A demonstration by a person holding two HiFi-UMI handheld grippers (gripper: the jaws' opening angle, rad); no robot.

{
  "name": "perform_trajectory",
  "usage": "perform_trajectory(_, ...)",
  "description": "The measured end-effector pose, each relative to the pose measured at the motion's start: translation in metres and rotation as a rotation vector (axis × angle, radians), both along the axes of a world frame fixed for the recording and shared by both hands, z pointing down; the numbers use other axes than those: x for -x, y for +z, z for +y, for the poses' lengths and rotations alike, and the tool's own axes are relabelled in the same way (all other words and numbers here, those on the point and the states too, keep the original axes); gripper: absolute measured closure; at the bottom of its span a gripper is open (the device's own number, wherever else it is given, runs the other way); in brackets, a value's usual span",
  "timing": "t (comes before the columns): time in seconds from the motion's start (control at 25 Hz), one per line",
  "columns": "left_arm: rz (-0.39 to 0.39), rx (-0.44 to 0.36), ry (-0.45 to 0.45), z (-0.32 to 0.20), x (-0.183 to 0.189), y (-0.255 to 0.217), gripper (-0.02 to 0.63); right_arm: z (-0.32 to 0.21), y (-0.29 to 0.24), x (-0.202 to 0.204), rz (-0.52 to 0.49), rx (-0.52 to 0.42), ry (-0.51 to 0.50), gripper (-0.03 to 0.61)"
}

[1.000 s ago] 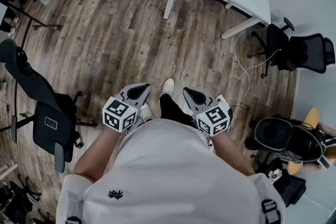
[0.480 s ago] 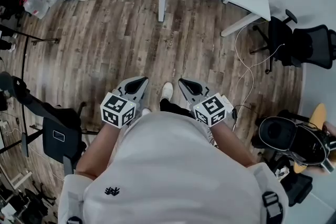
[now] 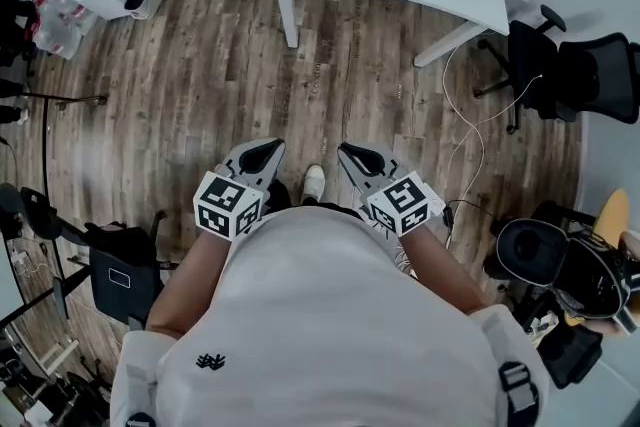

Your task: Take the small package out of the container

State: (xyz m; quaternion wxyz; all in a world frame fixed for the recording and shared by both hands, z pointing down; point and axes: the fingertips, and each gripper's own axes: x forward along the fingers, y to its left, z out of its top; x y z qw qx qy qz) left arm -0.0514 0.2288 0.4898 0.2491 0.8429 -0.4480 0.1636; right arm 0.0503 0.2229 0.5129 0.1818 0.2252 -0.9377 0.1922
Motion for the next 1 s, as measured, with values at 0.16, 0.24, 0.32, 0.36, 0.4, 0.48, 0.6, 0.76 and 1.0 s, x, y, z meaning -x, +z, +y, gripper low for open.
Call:
perform_trajectory(0.16,0.004,0.015,0.02,-0.024,-0.004,0.006,0.606,-0.013,0.007,-0.007,0.003,0.018,0.038,0.566)
perform_trajectory(0.24,0.006,0.014,0.034,-0.04,-0.003,0.009,0.606,-0.025,0.008,-0.009,0.009,0.018,0.064,0.566)
perform_trajectory(0.32,0.002,0.009,0.053,-0.06,-0.001,0.012,0.606,-0.041,0.008,-0.01,0.015,0.015,0.097,0.566)
perform_trajectory(0.36,0.002,0.007,0.062,-0.071,0.0,0.013,0.606,-0.048,0.008,-0.01,0.021,0.015,0.113,0.566)
perform_trajectory(0.4,0.006,0.004,0.071,-0.081,0.001,0.014,0.606,-0.056,0.008,-0.01,0.028,0.015,0.128,0.565)
perform_trajectory(0.48,0.012,-0.002,0.094,-0.103,0.004,0.014,0.604,-0.072,0.005,-0.007,0.037,0.012,0.154,0.565)
perform_trajectory(0.6,0.023,-0.002,0.134,-0.139,0.009,0.011,0.589,-0.105,-0.005,0.001,0.037,0.008,0.198,0.565)
perform_trajectory(0.76,0.025,-0.016,0.17,-0.186,0.021,0.004,0.569,-0.149,-0.012,0.018,0.04,0.009,0.243,0.565)
perform_trajectory(1.0,0.017,-0.032,0.199,-0.241,0.049,0.006,0.551,-0.189,-0.014,0.041,0.067,0.001,0.273,0.565)
